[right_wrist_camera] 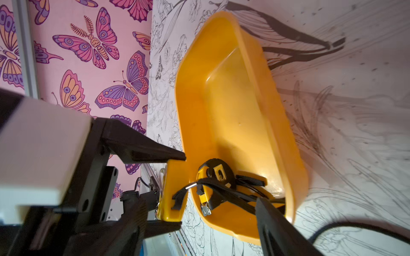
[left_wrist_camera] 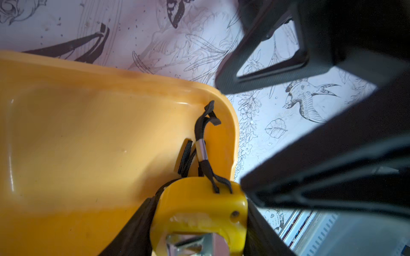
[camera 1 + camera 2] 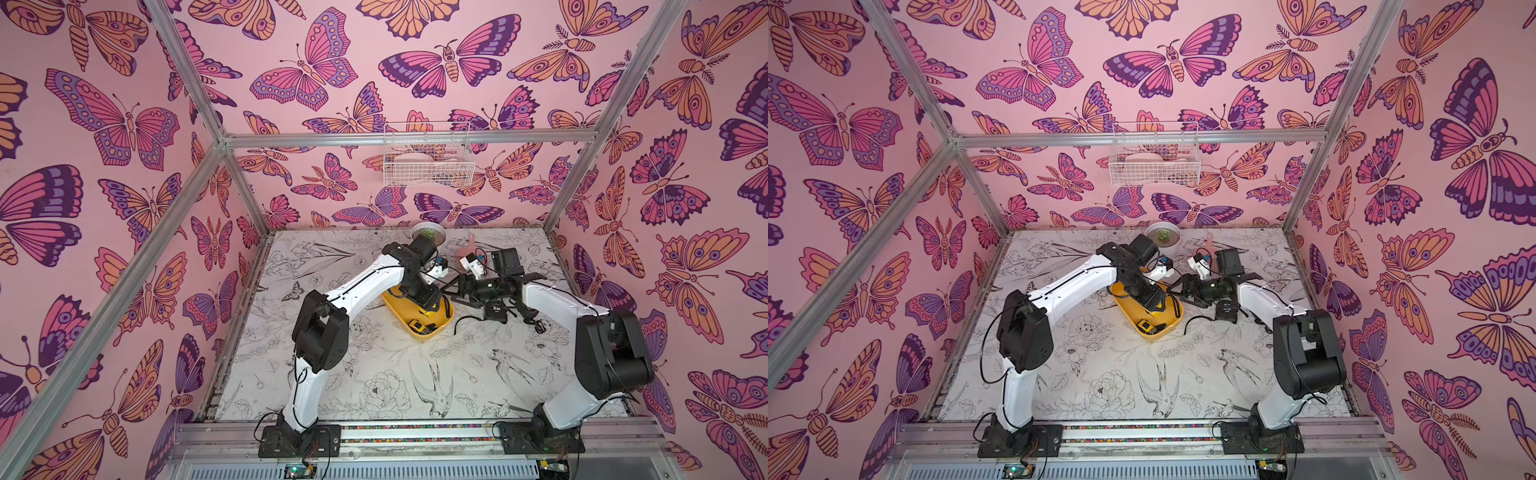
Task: Take the tape measure out of the storage box
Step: Place the tape measure at the center of the board.
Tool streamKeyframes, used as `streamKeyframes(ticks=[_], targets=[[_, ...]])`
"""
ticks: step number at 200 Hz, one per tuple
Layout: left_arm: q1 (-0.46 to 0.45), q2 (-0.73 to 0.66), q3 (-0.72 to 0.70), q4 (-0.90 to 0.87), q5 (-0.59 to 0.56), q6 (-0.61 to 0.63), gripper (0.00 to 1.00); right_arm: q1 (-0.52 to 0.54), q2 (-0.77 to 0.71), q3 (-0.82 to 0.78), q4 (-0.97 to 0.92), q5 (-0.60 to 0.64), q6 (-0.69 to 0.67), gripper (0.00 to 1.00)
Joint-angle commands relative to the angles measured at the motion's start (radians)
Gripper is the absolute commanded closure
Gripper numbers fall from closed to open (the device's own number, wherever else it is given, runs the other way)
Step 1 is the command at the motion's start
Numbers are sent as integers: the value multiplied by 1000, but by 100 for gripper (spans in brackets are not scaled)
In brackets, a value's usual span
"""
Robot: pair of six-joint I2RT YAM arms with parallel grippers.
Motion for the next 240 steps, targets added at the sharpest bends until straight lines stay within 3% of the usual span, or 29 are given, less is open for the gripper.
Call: streamKeyframes(ticks=[1, 83, 105, 151, 189, 201, 240], targets=[[1, -48, 2, 32, 59, 27, 72, 21, 23, 13, 3, -47, -13, 23], [0, -59, 10, 52, 98, 41, 71, 50, 33, 24, 45, -126, 11, 39], [-2, -60, 18, 57, 102, 46, 69, 66, 47, 32, 29, -147, 4, 48], [-5, -64, 41, 67, 91, 46, 68, 79, 36, 17, 65, -164, 30, 58], [-11, -65, 42, 82, 77, 44, 64, 82, 32, -10, 144, -183, 88, 76], [-11, -63, 39, 81, 72, 43, 59, 81, 29, -17, 174, -183, 109, 80], [-16, -82, 11, 92, 43, 25, 25, 80, 24, -16, 230, -177, 157, 83]])
